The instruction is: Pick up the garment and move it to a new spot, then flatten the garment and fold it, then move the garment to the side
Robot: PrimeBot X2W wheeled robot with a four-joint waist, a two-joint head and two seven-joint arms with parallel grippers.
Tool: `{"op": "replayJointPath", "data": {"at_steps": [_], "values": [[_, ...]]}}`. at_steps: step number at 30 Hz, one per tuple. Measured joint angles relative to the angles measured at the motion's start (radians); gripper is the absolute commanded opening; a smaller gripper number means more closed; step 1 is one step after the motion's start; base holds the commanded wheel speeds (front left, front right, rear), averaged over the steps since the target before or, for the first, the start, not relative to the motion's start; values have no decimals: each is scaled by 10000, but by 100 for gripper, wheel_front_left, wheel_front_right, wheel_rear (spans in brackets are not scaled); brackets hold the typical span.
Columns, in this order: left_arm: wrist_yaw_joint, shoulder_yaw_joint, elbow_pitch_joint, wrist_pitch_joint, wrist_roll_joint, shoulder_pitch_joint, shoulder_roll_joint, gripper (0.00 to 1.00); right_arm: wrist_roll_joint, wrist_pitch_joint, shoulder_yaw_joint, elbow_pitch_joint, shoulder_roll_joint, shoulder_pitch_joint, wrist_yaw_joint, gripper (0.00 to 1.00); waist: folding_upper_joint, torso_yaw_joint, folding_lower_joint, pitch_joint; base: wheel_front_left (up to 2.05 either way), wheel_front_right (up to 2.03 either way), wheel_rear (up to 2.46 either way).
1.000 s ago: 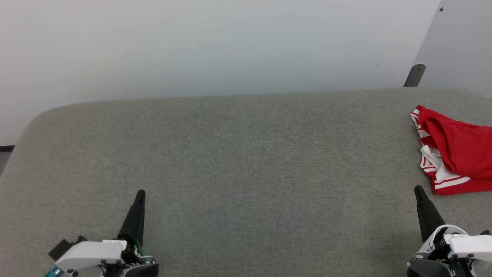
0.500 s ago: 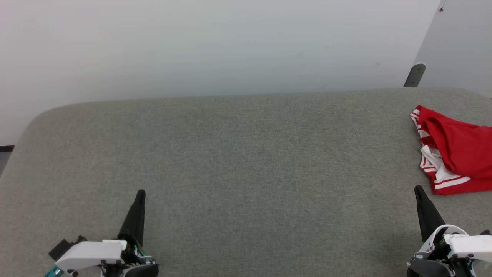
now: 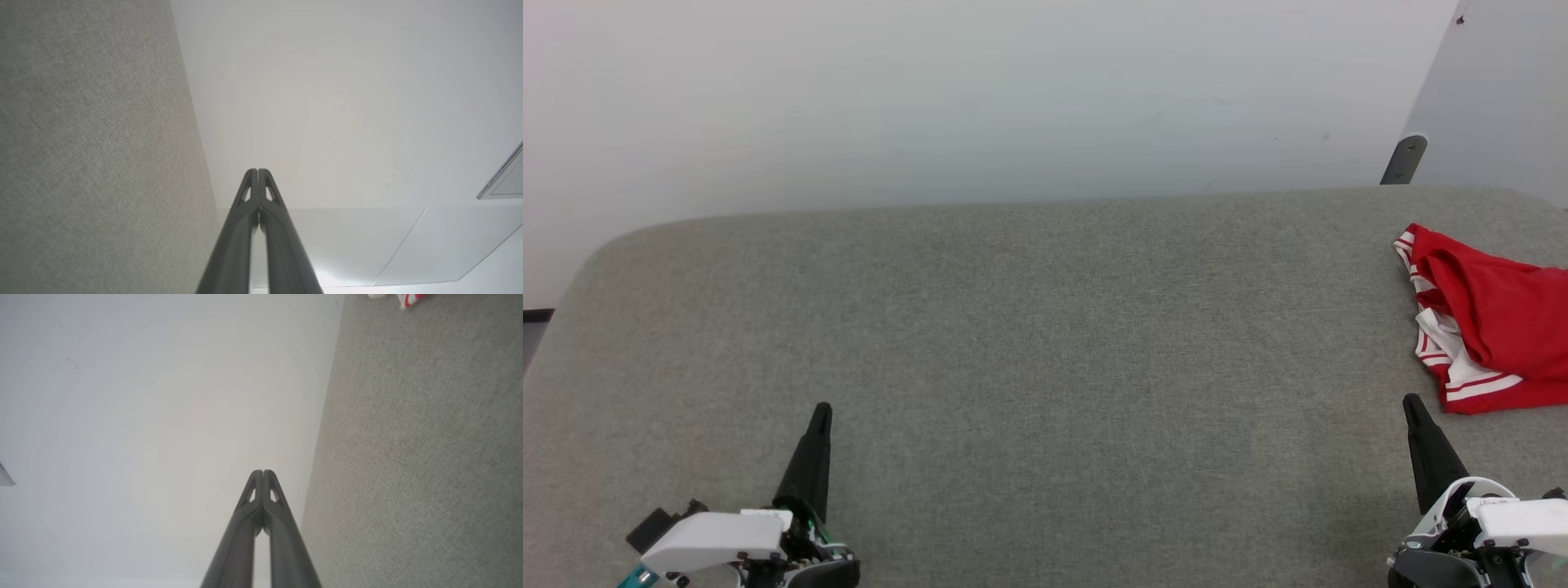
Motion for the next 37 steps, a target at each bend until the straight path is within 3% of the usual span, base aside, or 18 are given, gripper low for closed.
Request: {"op": "replayJointPath", "data": {"at_steps": [37], "values": [[0, -2, 0, 0, 0, 0, 0, 0, 0, 0, 0, 0, 0, 0, 0, 0, 0, 0, 0, 0, 0, 0, 0]]}}
